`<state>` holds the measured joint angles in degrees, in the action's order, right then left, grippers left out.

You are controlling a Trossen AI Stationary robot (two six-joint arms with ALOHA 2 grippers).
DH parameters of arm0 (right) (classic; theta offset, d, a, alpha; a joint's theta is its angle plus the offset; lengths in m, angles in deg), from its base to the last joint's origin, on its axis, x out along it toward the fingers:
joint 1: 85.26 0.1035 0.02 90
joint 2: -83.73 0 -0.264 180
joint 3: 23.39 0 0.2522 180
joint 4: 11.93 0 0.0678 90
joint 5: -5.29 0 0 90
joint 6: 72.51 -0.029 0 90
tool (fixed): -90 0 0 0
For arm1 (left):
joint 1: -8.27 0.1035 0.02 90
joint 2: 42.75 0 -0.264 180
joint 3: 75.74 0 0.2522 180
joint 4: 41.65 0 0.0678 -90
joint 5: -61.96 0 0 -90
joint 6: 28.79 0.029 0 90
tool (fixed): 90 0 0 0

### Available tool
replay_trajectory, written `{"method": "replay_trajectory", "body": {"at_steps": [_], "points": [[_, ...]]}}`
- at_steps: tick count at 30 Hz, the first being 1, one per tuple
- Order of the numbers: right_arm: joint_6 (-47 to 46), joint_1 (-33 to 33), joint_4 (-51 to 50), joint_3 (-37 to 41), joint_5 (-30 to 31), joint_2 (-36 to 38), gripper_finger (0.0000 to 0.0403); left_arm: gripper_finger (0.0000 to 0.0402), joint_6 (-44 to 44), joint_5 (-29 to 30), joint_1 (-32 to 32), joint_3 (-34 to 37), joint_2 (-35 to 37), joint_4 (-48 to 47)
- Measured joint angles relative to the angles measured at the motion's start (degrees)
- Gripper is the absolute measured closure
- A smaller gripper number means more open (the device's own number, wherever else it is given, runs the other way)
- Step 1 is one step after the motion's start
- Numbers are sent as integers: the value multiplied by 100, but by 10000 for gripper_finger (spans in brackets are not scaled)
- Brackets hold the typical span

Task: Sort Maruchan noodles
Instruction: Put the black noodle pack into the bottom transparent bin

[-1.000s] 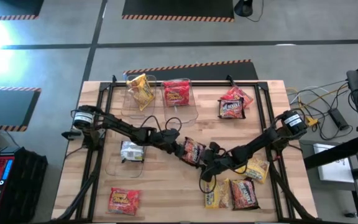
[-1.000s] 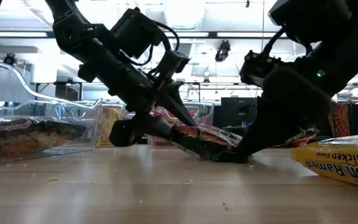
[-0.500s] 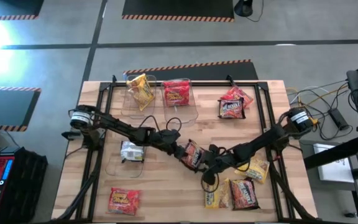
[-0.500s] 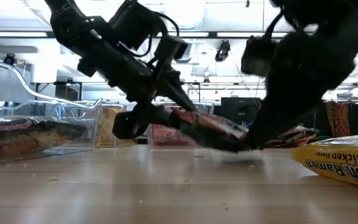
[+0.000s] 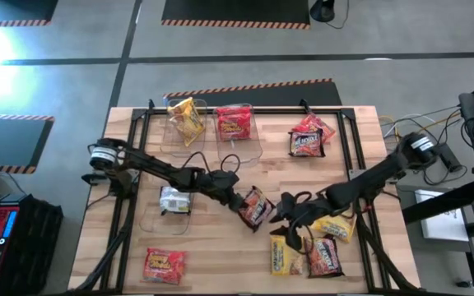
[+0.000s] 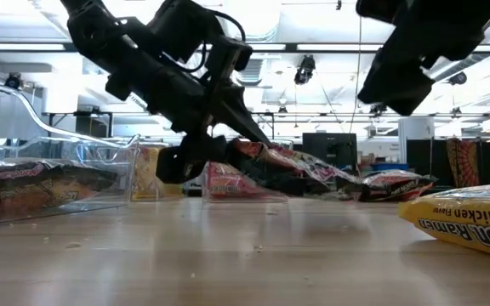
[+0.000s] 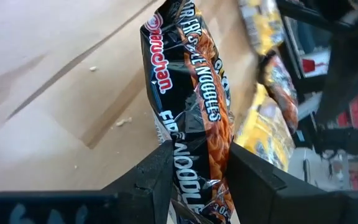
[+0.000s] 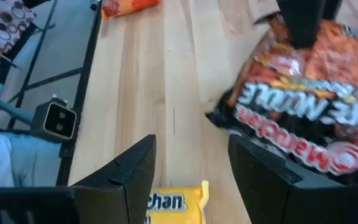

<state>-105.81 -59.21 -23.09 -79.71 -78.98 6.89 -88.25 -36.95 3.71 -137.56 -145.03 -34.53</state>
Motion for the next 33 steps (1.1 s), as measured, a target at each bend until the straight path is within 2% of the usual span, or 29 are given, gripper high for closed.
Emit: {"method": "replay_trajectory", "body": {"at_steps": [7, 12, 22, 27, 33], "points": [[94, 17, -204, 101, -15, 129, 211, 297, 1014, -43, 61, 7, 679, -143], [43, 17, -421, 110, 5, -92, 211, 301, 1696, 218, 98, 11, 1406, -513], [-39, 19, -704, 115, 13, -125, 211, 302, 2375, 1525, 103, 12, 3060, -2689], [-52, 19, -866, 115, 25, -128, 211, 302, 2449, 1881, 101, 13, 3891, -4144], [-55, 19, -960, 126, 29, -135, 211, 302, 2512, 1908, 101, 19, 5015, -5415]]}}
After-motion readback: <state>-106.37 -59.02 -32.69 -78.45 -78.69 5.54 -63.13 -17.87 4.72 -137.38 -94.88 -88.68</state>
